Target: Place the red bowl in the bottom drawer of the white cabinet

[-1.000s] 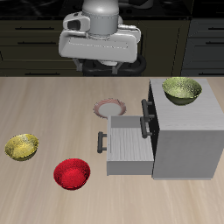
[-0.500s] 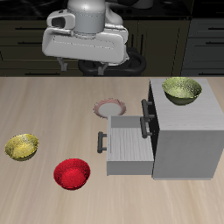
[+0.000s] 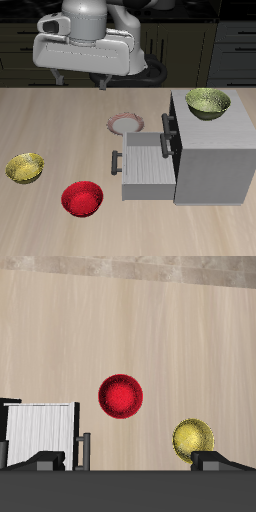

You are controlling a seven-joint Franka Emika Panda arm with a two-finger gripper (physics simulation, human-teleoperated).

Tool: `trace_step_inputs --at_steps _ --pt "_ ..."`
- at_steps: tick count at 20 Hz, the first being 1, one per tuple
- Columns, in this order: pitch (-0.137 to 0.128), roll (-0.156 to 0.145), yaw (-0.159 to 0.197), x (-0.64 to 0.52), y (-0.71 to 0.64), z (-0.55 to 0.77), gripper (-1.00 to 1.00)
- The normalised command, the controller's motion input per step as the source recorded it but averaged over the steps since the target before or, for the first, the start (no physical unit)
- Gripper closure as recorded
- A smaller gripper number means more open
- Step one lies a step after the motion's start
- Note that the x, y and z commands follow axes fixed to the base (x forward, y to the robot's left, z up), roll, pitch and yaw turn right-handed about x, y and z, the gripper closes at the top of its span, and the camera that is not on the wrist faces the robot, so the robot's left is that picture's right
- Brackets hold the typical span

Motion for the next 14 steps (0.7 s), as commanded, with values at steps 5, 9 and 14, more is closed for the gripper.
trace_step_inputs --at_steps 5,9,14 --pt "-0.038 -0.005 -0.009 0.14 -0.20 0.08 -1.00" --pt "-0.008 0.012 0.018 0.18 -0.04 0.03 -1.00" --pt "-0.005 0.015 0.028 0.14 0.09 -0.01 -1.00"
